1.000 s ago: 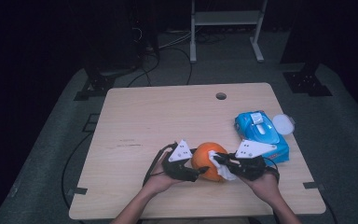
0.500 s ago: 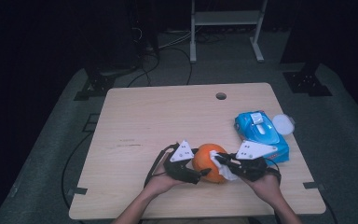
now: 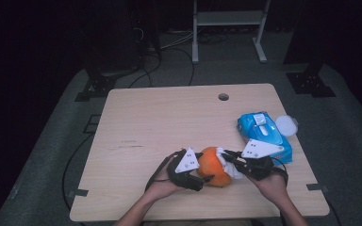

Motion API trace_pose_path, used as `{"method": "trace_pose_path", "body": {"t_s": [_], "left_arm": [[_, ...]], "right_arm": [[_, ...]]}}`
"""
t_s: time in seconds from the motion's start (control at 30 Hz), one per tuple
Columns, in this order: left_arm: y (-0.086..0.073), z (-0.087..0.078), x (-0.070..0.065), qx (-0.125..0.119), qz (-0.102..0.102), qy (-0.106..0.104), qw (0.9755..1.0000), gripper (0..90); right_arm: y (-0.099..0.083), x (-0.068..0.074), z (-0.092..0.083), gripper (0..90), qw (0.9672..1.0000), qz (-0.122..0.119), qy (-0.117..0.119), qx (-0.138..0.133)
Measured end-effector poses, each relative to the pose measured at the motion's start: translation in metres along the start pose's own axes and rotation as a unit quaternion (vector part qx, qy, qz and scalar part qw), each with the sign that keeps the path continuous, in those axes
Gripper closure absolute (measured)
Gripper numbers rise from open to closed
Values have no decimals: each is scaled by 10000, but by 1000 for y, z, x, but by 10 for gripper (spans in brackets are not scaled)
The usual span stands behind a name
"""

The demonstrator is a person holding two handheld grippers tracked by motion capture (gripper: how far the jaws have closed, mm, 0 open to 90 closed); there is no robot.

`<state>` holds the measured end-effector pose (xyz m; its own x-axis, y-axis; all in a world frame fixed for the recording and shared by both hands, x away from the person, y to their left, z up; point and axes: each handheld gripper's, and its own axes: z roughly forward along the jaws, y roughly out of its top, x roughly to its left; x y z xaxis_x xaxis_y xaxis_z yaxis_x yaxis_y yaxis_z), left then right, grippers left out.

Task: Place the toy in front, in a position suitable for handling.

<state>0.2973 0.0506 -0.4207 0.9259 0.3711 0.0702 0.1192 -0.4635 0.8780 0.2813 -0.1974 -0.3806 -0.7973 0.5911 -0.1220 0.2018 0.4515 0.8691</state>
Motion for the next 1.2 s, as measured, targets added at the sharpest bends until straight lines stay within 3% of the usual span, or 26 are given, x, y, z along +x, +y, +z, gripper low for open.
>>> {"method": "trace_pose_path", "body": {"t_s": [0.03,0.07,0.1,0.13,0.17,0.2,0.27,0.3,0.33,0.4,0.47,0.53,0.6,0.63,0.67,0.7,0.8,0.83,0.87,0.9,0.93,1.1,1.13,1.2], "left_arm": [[1,1,2,-83,-251,-74,9996,128],[4,2,4,-87,-512,-88,9986,131],[4,2,4,-87,-512,-88,9986,156],[5,2,0,-109,-295,53,9995,214],[5,2,0,-109,-295,53,9995,235],[5,2,-7,-71,76,126,9999,258],[6,2,-15,-7,510,221,9985,280],[6,2,-15,-7,510,221,9985,289],[6,1,-19,62,794,286,9964,289],[4,-1,-18,53,911,237,9955,315],[2,-1,-17,50,909,222,9956,315],[-2,-3,-11,12,681,121,9976,292],[-1,-2,-4,-68,233,-43,9997,223],[-1,-2,-4,-68,233,-43,9997,191],[1,1,-1,-126,-138,-124,9997,181],[1,1,-1,-126,-138,-124,9997,189],[4,2,-13,-103,369,78,9992,266],[4,2,-13,-103,369,78,9992,278],[5,2,-22,-14,900,148,9958,289],[5,2,-22,-14,900,148,9958,294],[4,2,-27,78,1317,257,9909,298],[-2,-1,-21,47,1232,145,9923,291],[-3,-1,-15,9,963,17,9954,259],[-2,2,-7,-80,307,-396,9987,171]], "right_arm": [[-3,-2,1,836,10000,42,32,-12],[-2,2,2,836,10000,9,65,-5],[0,6,3,836,9999,-51,95,5],[3,11,4,836,9998,-130,125,6],[6,17,6,835,9996,-207,190,-9],[9,23,8,835,9991,-237,336,-46],[13,30,11,835,9984,-331,462,-76],[13,30,11,835,9984,-331,462,-76],[15,34,12,835,9981,-398,477,-44],[15,31,10,836,9983,-380,450,-25],[12,22,5,836,9992,-320,257,-32],[6,10,1,836,9998,-167,95,30],[-2,0,-1,836,10000,18,41,80],[-2,0,-1,836,10000,18,41,80],[-3,3,0,836,10000,14,39,72],[-2,5,2,835,10000,-30,59,70],[7,17,6,835,9995,-141,270,-19],[10,20,7,835,9991,-160,381,-68],[12,24,9,835,9987,-158,479,-81],[13,27,11,835,9984,-207,521,-62],[13,29,12,835,9983,-273,523,-42],[9,19,7,835,9989,-192,435,-20],[4,11,4,835,9996,-125,250,45],[1,9,4,835,9997,-17,248,22]]}}
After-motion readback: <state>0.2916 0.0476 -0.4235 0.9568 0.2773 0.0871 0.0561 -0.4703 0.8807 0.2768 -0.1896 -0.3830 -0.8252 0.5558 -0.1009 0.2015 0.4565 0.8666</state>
